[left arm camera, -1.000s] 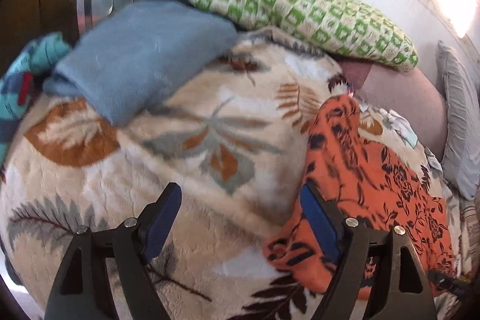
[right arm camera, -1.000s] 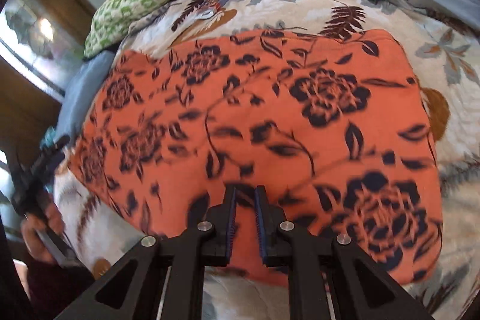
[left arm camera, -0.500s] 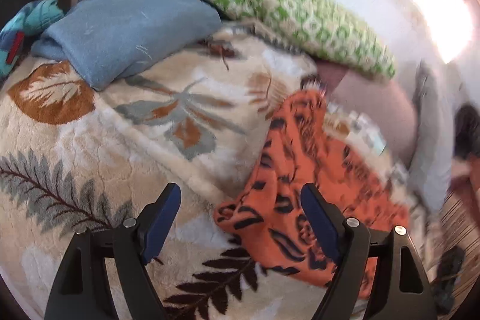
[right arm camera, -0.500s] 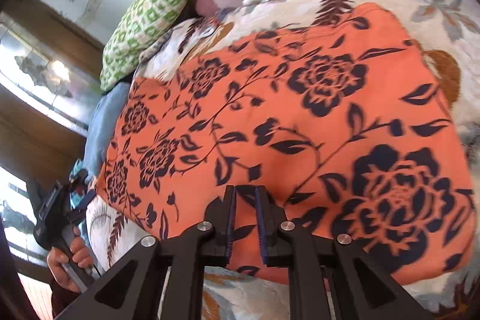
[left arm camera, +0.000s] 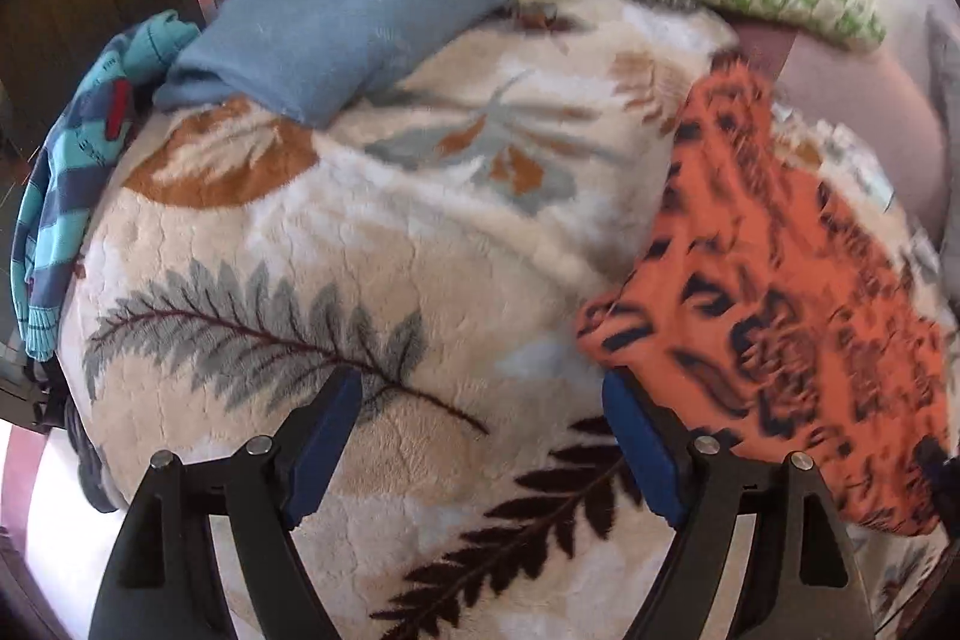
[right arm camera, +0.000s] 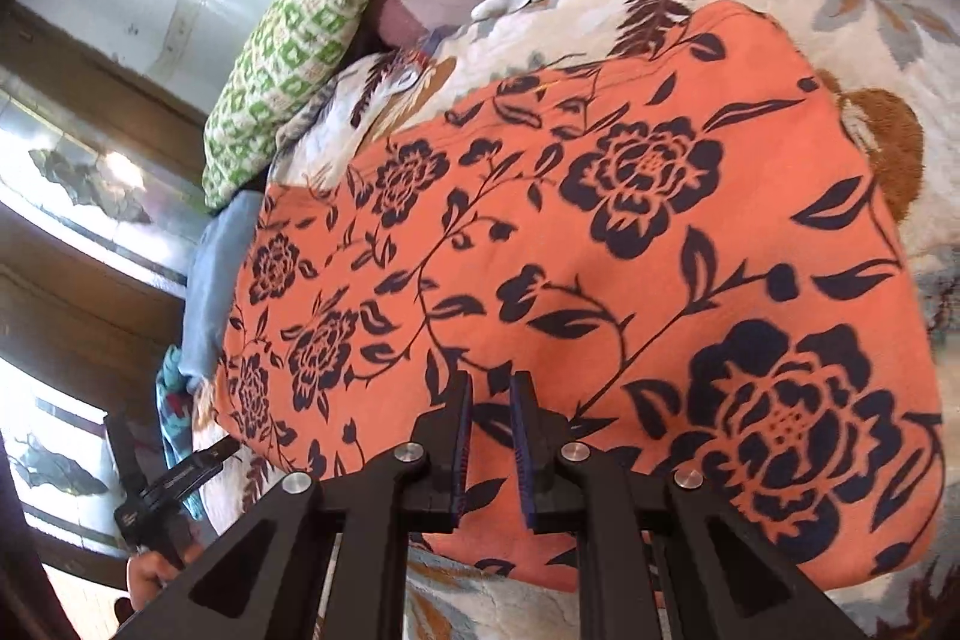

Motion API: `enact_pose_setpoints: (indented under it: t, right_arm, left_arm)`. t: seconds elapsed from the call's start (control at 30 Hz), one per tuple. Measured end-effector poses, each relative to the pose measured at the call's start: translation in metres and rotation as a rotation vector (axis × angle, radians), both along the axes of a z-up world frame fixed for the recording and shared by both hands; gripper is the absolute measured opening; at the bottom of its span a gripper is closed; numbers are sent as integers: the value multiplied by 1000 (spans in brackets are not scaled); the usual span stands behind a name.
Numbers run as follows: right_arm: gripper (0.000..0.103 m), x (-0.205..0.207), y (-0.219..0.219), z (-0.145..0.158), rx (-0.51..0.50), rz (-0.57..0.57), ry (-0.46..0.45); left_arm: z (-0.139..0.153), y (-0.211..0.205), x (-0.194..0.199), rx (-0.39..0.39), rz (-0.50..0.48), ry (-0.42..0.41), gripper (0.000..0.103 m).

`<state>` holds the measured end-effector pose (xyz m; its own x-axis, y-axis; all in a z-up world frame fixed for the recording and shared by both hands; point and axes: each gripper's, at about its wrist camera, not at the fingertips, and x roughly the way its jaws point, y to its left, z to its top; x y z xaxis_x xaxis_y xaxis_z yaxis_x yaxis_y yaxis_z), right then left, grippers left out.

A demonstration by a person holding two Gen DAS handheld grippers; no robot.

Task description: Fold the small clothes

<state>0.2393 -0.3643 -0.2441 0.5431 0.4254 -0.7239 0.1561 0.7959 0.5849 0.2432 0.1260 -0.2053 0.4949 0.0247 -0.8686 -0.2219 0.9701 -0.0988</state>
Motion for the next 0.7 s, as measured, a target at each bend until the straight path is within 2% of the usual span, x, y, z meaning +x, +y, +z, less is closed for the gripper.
enact_pose_setpoints:
  t: [0.13, 0.23, 0.33, 0.47, 0.5, 0.6, 0.67, 0.7]
  right_arm:
    - [15, 0, -11, 3, 36, -31, -13]
    - [15, 0, -17, 5, 58, -41, -19]
    - [15, 0, -21, 6, 68, -42, -23]
    - [15, 1, -21, 7, 67, -21, -27]
    - [15, 1, -21, 8, 63, -16, -26]
    - [15, 2, -18, 7, 72, 2, -24]
    - [15, 1, -14, 8, 69, 18, -25]
    - [15, 1, -12, 10, 60, 24, -29]
  left_arm:
    - [24, -3, 9, -43, -27, -74, 84]
    - [17, -12, 28, -83, -72, -21, 86]
    - [1, -15, 38, -97, -45, 49, 86]
    - [-18, -19, 32, -235, -9, 88, 86]
    - [-23, -21, 31, -250, -7, 98, 86]
    - [-28, -29, 27, -264, 6, 88, 86]
    - [-26, -30, 28, -311, 1, 66, 86]
    - [-25, -30, 28, -348, 3, 57, 81]
